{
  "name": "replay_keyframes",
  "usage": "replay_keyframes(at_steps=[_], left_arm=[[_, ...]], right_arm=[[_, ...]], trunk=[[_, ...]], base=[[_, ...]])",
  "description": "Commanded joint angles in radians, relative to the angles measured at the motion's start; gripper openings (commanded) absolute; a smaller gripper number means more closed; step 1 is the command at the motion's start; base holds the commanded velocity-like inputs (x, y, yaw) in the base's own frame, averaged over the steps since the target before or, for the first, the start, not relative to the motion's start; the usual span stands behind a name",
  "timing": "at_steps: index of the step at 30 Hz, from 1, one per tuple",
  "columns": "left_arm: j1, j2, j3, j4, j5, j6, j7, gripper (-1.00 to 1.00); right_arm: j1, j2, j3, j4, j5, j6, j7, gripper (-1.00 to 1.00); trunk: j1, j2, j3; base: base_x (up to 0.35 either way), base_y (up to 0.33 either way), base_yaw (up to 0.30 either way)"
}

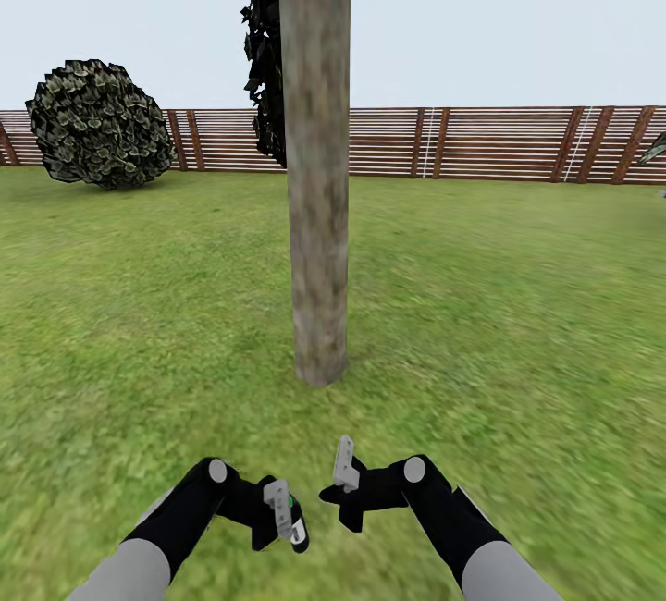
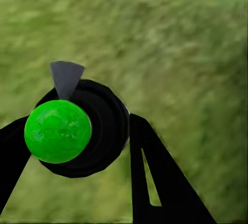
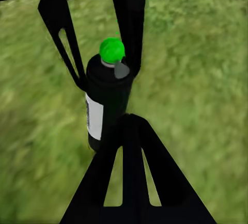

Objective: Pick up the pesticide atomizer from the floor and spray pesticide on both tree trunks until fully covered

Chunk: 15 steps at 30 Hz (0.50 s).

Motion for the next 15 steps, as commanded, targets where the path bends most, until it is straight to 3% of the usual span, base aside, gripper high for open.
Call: replay_keyframes(at_steps=[1, 10, 11, 15], left_arm=[[0.000, 0.010, 0.001, -0.003, -0.004, -0.002, -0.003, -1.00], [0.008, 0.136, 0.004, -0.006, -0.004, -0.004, -0.002, -1.00], [0.009, 0.158, 0.004, -0.006, -0.004, -0.008, -0.003, -1.00], [0.012, 0.213, 0.005, -0.006, -0.004, -0.012, -0.002, -1.00]], right_arm=[[0.000, 0.000, -0.001, -0.001, 0.011, -0.010, 0.001, -1.00], [0.000, -0.003, -0.002, -0.001, 0.011, -0.011, 0.000, -1.00], [0.000, -0.004, -0.002, 0.000, 0.011, -0.011, 0.000, 1.00], [0.000, -0.007, -0.004, 0.002, 0.011, -0.012, -0.002, 1.00]], trunk=[[0.000, 0.000, -0.001], [0.000, 0.000, -0.001], [0.000, 0.000, -0.001], [0.000, 0.000, -0.001]], base=[[0.000, 0.000, 0.000], [0.000, 0.000, 0.000], [0.000, 0.000, 0.000], [0.000, 0.000, 0.000]])
